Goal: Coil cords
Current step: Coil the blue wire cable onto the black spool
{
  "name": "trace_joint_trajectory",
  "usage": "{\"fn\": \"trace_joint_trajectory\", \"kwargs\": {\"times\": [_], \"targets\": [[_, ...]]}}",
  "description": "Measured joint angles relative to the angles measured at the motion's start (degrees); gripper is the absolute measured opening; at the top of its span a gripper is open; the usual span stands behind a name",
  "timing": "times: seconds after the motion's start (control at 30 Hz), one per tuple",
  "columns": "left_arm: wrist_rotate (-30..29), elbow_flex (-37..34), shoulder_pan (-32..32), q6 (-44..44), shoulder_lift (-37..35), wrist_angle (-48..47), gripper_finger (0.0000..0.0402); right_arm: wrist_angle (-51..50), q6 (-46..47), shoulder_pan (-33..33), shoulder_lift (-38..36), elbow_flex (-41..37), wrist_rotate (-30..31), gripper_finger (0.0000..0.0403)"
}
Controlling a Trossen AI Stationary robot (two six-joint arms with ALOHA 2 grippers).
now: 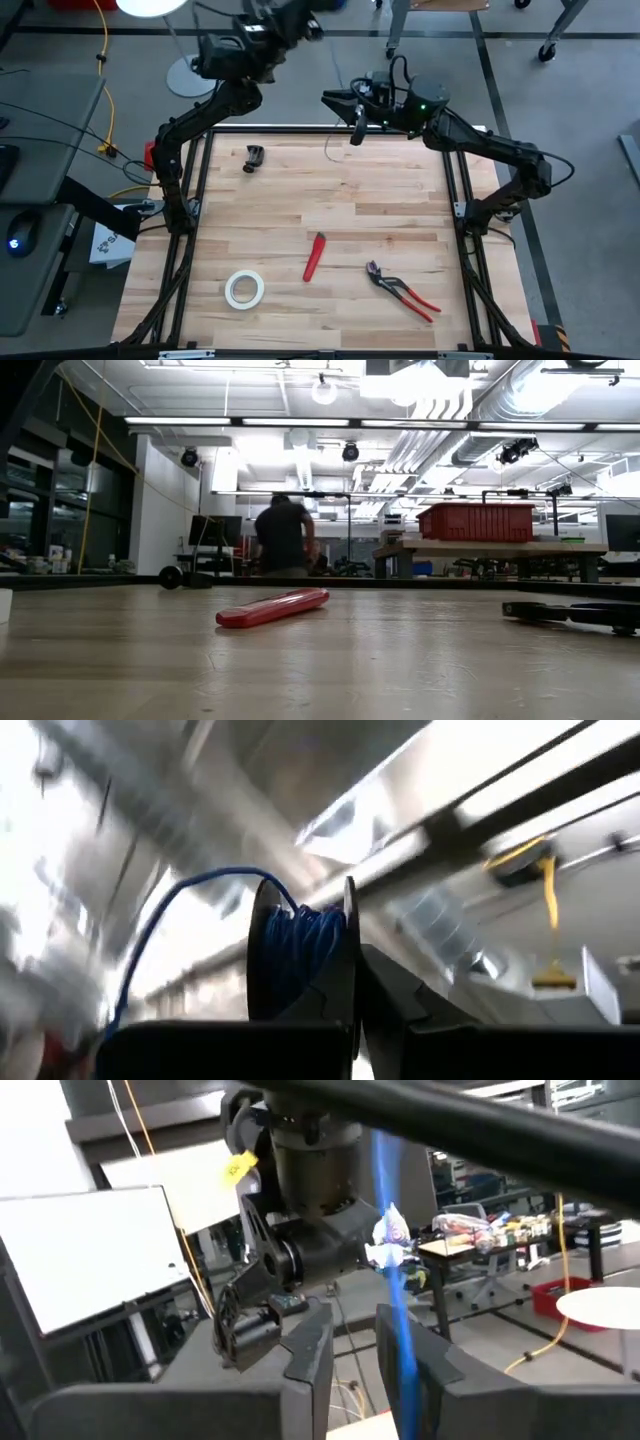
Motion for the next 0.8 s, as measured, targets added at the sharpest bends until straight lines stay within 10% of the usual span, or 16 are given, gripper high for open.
{"fn": "trace_joint_trajectory", "kwargs": {"times": [0.2, 0.53, 0.8], "targets": [[-4.2, 0.0, 1.5, 11.1, 0.0, 14.5, 0.0, 1.2, 1.9, 0.3, -0.2, 0.0, -0.2, 0.0069], [16.7, 0.0, 4.3, 33.6, 0.0, 20.6, 0.0, 2.8, 2.0, 0.4, -2.4, 0.0, -2.6, 0.0069], [11.3, 0.0, 4.7, 15.5, 0.0, 12.3, 0.0, 1.7, -0.2, 0.4, -3.1, 0.0, -0.8, 0.0069]]}}
